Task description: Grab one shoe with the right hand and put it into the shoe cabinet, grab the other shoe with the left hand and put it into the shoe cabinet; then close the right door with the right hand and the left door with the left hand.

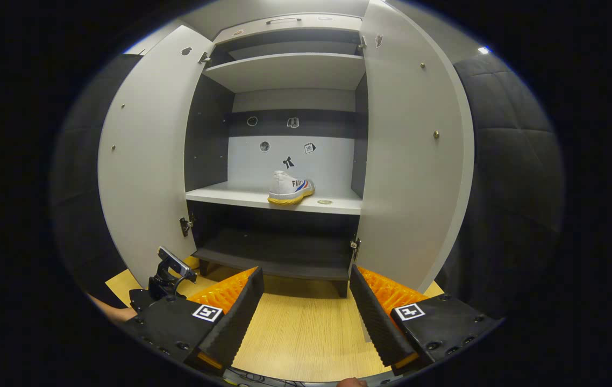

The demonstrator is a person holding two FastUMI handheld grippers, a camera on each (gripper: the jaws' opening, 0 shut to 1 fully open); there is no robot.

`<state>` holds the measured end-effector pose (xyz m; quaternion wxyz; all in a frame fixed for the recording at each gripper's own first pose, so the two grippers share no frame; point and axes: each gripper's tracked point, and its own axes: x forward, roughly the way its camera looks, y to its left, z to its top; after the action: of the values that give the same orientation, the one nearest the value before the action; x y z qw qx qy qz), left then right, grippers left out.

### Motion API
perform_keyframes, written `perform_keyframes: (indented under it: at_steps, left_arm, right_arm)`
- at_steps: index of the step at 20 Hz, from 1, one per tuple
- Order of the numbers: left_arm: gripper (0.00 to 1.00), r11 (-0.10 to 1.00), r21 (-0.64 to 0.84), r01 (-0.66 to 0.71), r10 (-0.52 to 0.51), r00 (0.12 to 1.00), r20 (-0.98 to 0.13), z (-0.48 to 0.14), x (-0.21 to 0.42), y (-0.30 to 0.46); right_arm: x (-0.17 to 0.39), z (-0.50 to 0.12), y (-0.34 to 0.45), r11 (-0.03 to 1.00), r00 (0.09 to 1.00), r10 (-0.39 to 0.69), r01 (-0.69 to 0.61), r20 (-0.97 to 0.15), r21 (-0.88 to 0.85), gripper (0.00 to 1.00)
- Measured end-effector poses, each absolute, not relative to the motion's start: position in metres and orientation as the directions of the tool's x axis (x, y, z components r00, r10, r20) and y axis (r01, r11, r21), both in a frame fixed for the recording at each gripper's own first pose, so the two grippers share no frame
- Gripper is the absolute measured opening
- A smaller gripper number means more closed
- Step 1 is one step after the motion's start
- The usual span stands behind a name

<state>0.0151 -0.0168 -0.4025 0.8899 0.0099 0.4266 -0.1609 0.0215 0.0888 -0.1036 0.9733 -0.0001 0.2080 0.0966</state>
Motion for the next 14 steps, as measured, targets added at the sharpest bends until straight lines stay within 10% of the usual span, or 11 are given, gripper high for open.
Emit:
perform_keyframes:
  at_steps: [8,14]
  left_arm:
    - [0.13,0.957,-0.165,0.24,-0.275,0.561,-0.781,-0.403,0.016,-0.022]
    - [0.02,0.963,-0.152,0.221,-0.26,0.631,-0.731,-0.381,0.026,-0.017]
  right_arm:
    - [0.012,-0.104,0.088,0.977,0.892,0.2,-0.213,-0.406,0.011,1.0]
    - [0.006,-0.101,0.085,0.971,0.889,0.217,-0.239,-0.403,-0.004,1.0]
